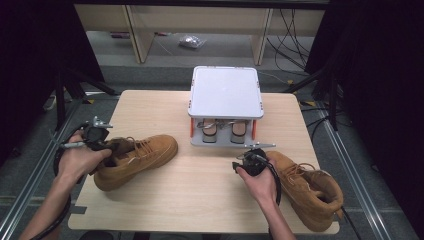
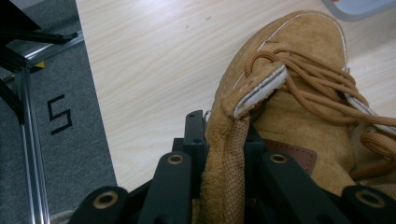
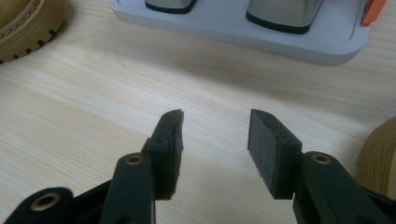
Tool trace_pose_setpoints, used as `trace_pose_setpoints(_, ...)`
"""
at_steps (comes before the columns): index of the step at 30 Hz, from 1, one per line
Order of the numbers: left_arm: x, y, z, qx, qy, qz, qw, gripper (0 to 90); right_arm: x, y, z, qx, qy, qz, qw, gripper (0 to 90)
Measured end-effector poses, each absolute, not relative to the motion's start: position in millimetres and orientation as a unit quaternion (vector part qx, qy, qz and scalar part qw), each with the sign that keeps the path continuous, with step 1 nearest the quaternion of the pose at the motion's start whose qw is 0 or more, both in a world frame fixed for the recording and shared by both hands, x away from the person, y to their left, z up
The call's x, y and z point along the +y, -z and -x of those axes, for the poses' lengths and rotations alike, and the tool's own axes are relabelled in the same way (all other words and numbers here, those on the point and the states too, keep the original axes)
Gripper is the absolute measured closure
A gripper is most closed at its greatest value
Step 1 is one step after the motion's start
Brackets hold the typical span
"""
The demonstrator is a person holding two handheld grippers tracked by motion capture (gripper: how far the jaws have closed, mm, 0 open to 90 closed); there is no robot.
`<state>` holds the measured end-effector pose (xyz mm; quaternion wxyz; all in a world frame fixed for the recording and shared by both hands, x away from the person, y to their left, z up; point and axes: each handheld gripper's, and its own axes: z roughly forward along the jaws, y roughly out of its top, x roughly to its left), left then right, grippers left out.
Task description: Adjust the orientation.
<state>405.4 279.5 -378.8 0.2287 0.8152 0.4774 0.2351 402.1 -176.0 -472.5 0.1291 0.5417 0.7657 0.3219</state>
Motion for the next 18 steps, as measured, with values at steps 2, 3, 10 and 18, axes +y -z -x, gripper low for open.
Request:
trace_pose_setpoints(2,278.0,377.8,-406.7,0.483,-0.238,-0.81,0.232,79.1,-176.3,472.8,-402.1,0.768,-0.32,-0.54,0.131,55.7)
trace_pose_setpoints(3,277.4,377.3,-406.9,0.486,-0.238,-0.808,0.232,79.2,-176.3,472.9,-402.1,0.767,-0.32,-0.54,0.13,55.7)
trace_pose_setpoints(10,275.6,372.9,-411.0,0.504,-0.249,-0.792,0.237,79.6,-173.6,469.7,-400.6,0.754,-0.33,-0.557,0.109,55.7)
trace_pose_setpoints(18,275.8,367.3,-414.4,0.519,-0.256,-0.774,0.255,79.9,-173.8,470.8,-401.1,0.76,-0.333,-0.546,0.116,55.7)
